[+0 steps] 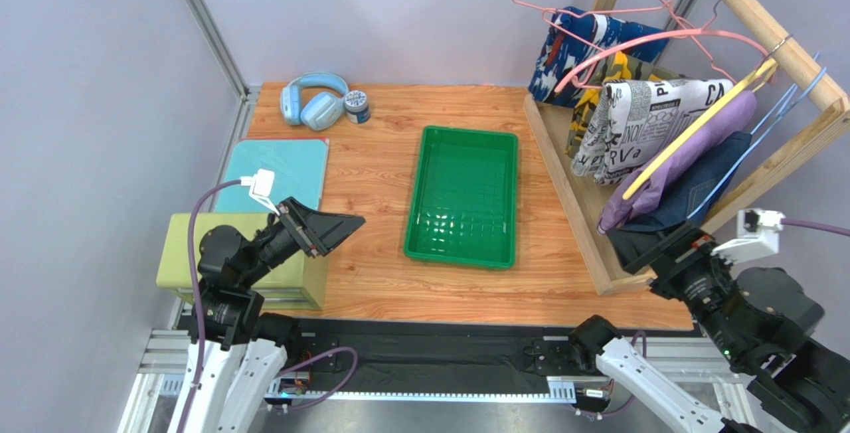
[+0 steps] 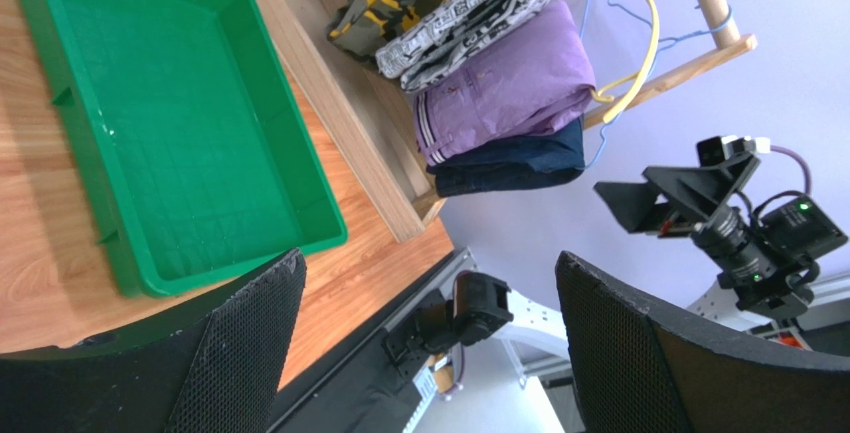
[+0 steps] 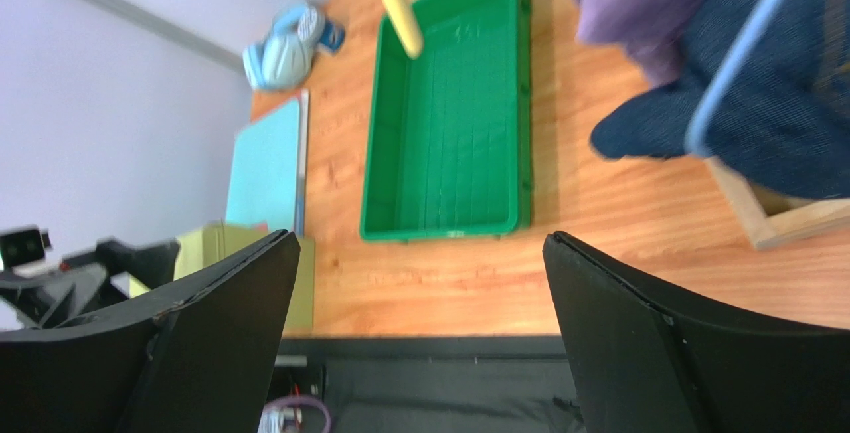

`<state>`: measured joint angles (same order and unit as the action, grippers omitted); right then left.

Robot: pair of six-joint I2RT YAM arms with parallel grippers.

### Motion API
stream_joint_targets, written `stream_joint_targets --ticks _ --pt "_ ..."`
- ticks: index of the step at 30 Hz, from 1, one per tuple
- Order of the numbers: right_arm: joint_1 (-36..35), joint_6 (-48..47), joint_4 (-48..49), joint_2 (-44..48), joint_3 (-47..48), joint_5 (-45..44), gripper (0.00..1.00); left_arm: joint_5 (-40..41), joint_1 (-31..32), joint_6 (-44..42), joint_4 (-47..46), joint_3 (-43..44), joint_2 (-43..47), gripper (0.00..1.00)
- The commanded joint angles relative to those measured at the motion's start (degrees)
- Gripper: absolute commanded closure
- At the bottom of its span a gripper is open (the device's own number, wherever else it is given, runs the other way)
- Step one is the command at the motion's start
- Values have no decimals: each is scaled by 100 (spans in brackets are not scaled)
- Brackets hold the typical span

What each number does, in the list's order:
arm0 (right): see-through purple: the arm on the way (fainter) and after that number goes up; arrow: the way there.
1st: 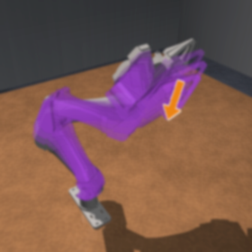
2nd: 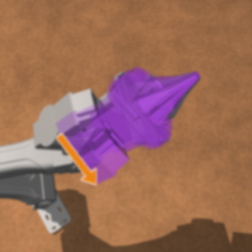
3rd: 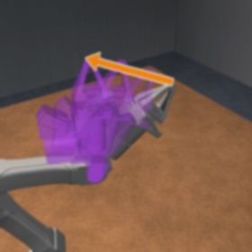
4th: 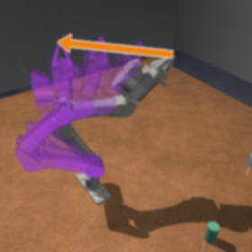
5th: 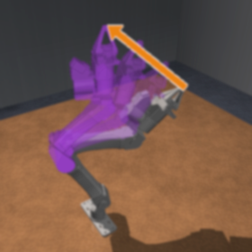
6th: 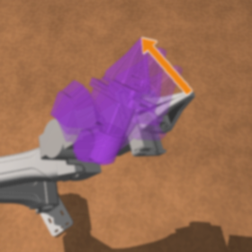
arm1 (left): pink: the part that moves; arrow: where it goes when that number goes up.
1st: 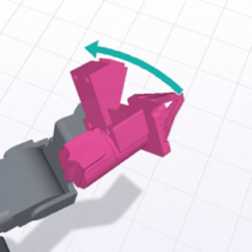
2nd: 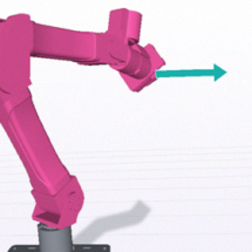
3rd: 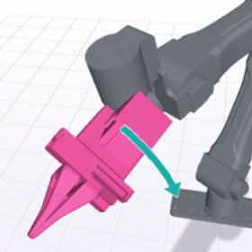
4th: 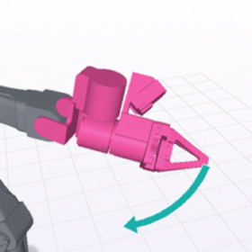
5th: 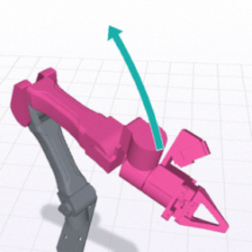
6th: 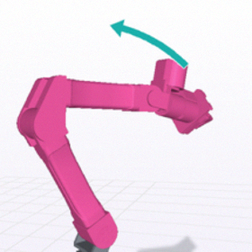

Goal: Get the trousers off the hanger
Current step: Grab a hanger with trousers on it with the right arm

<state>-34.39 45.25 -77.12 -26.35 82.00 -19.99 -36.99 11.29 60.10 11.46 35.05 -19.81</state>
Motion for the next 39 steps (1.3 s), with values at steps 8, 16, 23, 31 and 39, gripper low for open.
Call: stream_joint_targets --ticks 8,16,23,31,39 --pt "-32 -1061 -1252 -853 1072 -1543 0 1061 2094 -718 312 1153 -1902 3" --pt "-41 -1633 -1209 -1460 1722 -2948 0 2205 4187 -1035 -117 1654 -3088 9" --pt "-59 -1599 -1182 -1786 2101 -3854 8 2091 5198 -1394 -303 2190 -3898 25" --pt "-59 -1379 -1191 -2330 1908 -4584 17 1950 5410 -1562 -215 2322 -3908 29" --pt "134 -1458 -269 -2463 1380 -4201 13 1951 5410 -1676 49 2217 -3600 30"
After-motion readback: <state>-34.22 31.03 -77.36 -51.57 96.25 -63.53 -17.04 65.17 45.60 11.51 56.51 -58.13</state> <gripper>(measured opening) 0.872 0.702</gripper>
